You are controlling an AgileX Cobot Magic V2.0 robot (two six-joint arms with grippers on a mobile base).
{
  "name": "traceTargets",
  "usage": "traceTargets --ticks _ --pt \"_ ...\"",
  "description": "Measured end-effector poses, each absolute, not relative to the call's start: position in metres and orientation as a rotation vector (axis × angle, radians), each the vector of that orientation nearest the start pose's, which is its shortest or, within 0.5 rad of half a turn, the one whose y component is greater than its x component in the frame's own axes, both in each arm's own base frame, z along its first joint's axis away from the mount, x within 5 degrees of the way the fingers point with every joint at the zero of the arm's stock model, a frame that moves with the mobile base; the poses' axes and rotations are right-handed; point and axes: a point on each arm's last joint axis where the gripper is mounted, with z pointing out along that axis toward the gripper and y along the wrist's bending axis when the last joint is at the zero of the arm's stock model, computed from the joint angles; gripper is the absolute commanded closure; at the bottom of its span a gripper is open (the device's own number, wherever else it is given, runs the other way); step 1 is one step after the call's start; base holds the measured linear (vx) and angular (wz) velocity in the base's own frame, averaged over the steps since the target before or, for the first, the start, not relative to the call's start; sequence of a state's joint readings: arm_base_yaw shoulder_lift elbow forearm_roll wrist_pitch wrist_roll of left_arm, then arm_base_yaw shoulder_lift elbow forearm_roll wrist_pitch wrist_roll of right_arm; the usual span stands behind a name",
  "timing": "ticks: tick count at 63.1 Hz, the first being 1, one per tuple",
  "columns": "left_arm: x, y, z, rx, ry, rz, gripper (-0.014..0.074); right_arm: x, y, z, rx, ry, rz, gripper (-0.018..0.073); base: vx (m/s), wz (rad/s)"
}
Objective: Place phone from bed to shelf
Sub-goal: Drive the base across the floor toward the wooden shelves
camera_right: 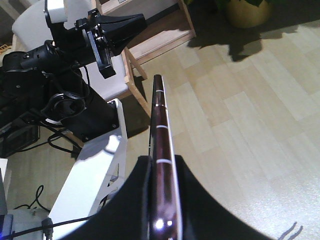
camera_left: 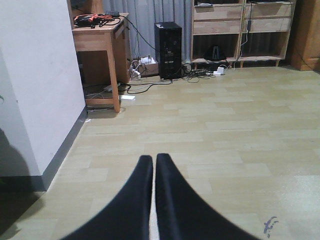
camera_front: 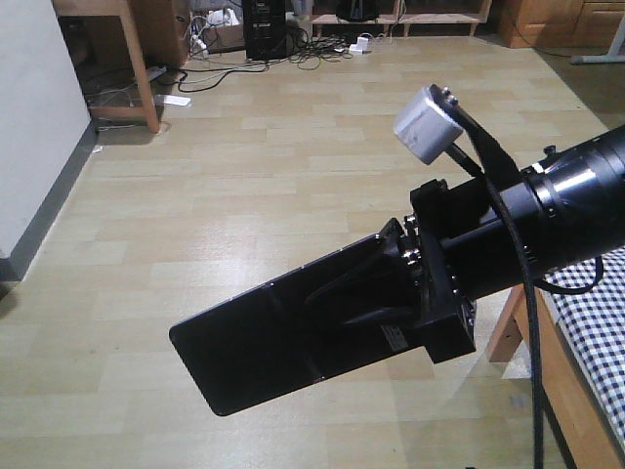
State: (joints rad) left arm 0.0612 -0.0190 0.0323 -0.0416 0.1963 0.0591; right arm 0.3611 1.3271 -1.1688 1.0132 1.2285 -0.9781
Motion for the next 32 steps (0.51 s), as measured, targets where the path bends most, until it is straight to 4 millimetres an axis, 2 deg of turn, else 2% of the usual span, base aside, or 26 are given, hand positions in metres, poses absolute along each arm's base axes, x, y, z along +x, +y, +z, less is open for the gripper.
traceTargets --ticks 32 --pt "0.0556 0.0027 0.1855 -0.03 1.693 0.053 0.0595 0.2065 0.1558 0.3631 -1.247 2.011 1.13 0.0561 0.2 -0.07"
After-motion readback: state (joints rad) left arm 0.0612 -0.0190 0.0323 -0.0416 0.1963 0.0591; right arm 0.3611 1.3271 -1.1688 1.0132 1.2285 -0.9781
